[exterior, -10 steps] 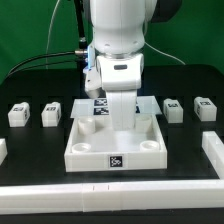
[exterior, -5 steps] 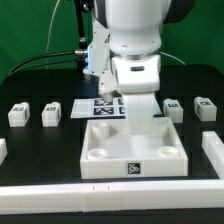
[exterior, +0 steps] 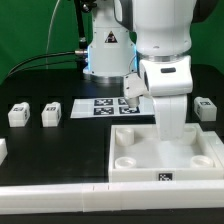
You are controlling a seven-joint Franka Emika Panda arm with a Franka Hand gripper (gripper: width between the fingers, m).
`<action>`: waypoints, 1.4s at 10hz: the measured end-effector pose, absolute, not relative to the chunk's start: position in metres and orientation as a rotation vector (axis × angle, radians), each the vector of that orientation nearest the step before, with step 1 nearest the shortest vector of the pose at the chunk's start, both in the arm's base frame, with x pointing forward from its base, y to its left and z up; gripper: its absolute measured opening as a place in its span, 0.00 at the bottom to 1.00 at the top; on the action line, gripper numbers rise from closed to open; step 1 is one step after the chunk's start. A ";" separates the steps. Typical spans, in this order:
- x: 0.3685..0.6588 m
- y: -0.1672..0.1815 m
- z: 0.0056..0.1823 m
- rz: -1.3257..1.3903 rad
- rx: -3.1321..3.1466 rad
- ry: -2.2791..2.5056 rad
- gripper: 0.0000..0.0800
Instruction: Assemble one leg
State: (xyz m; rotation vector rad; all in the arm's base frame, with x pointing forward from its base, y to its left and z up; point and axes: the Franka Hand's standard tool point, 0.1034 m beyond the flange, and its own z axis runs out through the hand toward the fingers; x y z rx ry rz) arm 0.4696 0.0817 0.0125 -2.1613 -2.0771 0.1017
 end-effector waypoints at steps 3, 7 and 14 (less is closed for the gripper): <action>0.478 0.082 0.013 0.102 -2.168 -2.068 0.10; 0.486 0.082 0.014 0.119 -2.160 -2.066 0.10; 0.489 0.076 0.012 0.068 -2.132 -2.120 0.10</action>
Offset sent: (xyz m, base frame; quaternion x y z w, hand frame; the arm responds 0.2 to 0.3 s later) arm 0.0198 0.0283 0.0010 0.0043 0.0179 -0.0424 0.9989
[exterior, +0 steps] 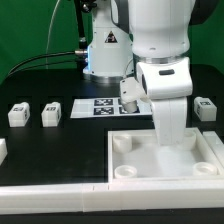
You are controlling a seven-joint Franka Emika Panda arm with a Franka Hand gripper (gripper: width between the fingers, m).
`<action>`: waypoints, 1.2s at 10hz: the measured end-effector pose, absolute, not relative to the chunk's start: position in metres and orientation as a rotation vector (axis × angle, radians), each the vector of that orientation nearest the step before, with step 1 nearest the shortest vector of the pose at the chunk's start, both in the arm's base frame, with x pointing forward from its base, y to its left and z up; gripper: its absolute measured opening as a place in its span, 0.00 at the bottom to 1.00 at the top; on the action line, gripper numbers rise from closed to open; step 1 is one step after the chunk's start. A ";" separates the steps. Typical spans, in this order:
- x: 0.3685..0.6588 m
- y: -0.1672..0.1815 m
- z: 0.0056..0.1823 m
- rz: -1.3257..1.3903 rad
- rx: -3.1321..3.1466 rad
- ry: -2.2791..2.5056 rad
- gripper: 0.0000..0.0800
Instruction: Assemble one leg
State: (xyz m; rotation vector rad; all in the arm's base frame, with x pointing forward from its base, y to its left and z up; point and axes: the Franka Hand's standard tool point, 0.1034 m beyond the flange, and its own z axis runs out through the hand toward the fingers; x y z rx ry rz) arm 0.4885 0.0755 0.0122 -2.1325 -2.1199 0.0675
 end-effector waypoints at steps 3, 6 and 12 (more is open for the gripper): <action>0.488 0.075 0.011 0.069 -2.132 -2.118 0.53; 0.488 0.075 0.011 0.069 -2.132 -2.118 0.79; 0.488 0.075 0.011 0.070 -2.133 -2.117 0.81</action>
Offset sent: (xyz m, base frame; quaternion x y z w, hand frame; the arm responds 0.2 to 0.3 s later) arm 0.0000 0.0000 0.0000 0.0000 0.0000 0.0000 1.0000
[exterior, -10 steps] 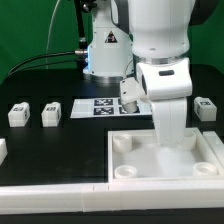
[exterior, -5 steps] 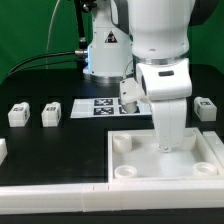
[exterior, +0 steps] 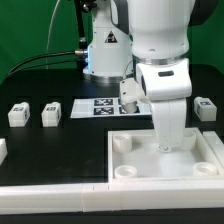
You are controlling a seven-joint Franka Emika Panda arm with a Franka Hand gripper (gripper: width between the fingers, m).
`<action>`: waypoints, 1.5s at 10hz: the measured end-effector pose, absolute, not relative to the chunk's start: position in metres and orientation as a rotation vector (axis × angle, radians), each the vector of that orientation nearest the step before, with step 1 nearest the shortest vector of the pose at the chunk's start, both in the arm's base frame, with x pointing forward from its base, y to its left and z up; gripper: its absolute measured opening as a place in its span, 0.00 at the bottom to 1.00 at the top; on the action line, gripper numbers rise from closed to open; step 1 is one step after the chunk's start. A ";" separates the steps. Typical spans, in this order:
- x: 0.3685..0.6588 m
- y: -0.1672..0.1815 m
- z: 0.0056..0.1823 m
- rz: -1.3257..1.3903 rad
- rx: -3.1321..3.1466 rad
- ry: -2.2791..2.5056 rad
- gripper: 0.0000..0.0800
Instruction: Assemble one leg
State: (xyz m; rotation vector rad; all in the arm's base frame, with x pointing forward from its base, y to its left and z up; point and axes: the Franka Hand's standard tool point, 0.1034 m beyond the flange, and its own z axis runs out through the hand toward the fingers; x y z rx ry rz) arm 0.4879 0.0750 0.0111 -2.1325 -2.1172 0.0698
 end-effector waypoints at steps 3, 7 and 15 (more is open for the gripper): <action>0.483 0.074 0.022 0.072 -2.183 -2.082 0.81; 0.477 0.076 0.060 0.038 -2.254 -2.077 0.81; 0.472 0.070 0.061 0.062 -2.779 -1.280 0.81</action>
Offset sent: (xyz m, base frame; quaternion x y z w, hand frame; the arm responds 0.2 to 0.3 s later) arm -0.0219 0.0032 0.0314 -0.0147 -0.0004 0.0328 0.9994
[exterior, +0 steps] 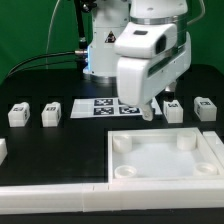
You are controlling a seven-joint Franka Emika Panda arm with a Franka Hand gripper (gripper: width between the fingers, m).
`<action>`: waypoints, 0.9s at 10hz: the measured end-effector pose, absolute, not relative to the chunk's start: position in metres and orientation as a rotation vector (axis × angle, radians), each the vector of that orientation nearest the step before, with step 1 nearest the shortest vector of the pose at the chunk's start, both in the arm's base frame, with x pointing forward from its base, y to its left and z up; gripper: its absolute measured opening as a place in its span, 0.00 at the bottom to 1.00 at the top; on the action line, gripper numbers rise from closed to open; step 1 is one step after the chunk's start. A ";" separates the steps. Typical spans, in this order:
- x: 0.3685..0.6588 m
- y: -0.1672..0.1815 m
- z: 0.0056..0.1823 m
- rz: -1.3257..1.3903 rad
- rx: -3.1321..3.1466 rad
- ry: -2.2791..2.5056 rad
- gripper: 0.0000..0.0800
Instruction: Assemble one leg
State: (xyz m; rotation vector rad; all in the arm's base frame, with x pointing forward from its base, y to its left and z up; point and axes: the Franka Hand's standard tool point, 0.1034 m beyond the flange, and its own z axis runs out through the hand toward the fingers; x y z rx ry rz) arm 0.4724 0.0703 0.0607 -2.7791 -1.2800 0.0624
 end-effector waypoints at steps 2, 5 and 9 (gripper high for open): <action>0.463 0.074 0.060 0.078 -2.940 -0.814 0.81; 0.444 0.096 0.055 0.130 -3.036 -0.307 0.81; 0.419 0.149 0.052 0.165 -3.045 -0.220 0.81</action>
Offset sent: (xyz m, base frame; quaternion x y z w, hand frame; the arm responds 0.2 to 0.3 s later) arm -0.0251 0.0160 0.0000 0.0010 -0.0042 0.3726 0.9280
